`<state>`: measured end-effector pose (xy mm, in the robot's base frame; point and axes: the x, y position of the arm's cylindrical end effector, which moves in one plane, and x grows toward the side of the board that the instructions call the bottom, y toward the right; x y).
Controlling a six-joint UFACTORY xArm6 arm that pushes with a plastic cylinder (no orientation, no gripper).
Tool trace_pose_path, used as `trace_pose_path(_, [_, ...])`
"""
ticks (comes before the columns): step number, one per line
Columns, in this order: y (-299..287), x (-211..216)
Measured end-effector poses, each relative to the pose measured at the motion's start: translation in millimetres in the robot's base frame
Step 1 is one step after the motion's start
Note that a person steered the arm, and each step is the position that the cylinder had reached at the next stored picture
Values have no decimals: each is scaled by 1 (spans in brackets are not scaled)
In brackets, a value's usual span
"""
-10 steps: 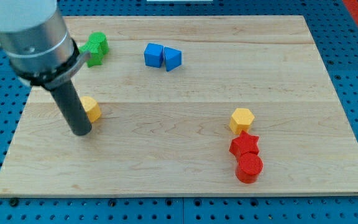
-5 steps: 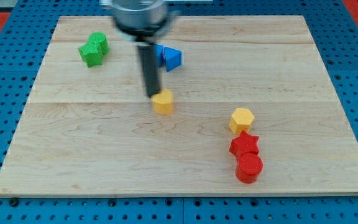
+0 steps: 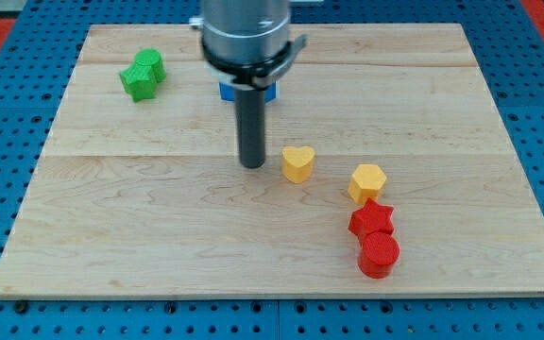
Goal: Move the yellow heart to the top side of the yellow hexagon
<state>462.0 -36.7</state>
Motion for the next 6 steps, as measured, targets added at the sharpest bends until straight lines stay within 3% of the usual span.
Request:
trace_pose_path(3, [78,-5])
trace_pose_path(6, [97,-22])
